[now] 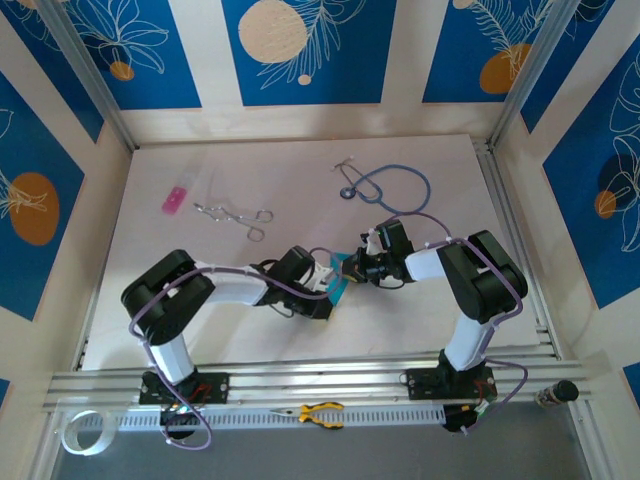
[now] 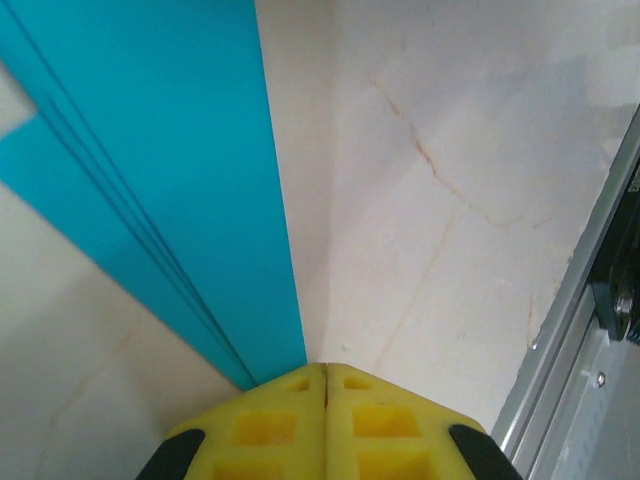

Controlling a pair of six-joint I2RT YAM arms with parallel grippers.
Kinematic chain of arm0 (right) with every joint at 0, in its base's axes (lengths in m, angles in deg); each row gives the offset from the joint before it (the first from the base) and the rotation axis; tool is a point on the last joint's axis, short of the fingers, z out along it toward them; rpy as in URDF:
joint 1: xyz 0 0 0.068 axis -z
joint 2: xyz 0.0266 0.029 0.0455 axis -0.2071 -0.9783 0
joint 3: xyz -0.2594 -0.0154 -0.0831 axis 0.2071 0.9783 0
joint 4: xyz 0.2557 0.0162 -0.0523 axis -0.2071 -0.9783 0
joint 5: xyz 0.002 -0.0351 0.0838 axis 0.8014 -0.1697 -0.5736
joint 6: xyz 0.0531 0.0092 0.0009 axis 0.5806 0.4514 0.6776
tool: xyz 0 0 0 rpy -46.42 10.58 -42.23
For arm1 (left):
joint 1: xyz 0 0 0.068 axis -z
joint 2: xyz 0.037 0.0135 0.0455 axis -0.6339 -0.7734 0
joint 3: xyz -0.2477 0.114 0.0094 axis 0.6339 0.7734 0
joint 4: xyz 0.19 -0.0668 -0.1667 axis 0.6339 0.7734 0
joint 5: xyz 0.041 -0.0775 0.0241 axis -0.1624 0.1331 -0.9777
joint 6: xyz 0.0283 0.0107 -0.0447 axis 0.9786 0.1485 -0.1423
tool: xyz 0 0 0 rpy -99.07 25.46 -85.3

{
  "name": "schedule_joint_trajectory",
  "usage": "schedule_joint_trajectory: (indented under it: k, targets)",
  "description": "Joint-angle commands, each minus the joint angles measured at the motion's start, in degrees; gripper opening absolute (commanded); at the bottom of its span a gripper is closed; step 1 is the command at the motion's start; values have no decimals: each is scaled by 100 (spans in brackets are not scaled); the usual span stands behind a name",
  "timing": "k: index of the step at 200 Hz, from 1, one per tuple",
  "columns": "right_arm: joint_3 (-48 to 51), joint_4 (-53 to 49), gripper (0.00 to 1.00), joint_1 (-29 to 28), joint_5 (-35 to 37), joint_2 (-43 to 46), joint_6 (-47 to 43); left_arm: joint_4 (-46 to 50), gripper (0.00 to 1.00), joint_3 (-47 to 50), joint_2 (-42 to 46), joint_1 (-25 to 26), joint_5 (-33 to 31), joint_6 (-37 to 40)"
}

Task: Fold a paper plane with a square sheet of paper (pick it up from the middle)
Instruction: Fold the wing for the fifth time at the center of the table.

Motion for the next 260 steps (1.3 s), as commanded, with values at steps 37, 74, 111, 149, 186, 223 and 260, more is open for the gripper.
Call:
schedule_joint_trajectory:
  k: [37,74,111,149,186,223,260]
  targets:
    - [58,-587,5,31,572,-198,-170,932,4,408,205,229,392,277]
    - [63,-568,5,29,554,-190,-151,369,4,500,703,213,473,-40]
    - [65,-537,5,19,526,-183,-128,-298,4,472,1262,-45,319,-430]
    - [89,-474,5,2,506,-207,-81,-422,6,-151,738,-272,-36,-559]
    - [70,-447,5,-13,464,-224,-44,-554,5,-573,80,-288,-479,-760]
    - [65,-435,5,-26,475,-233,-37,-546,4,-803,-275,-300,-731,-783]
    - [84,-413,5,-36,456,-227,-24,-550,5,-947,-532,-300,-869,-744]
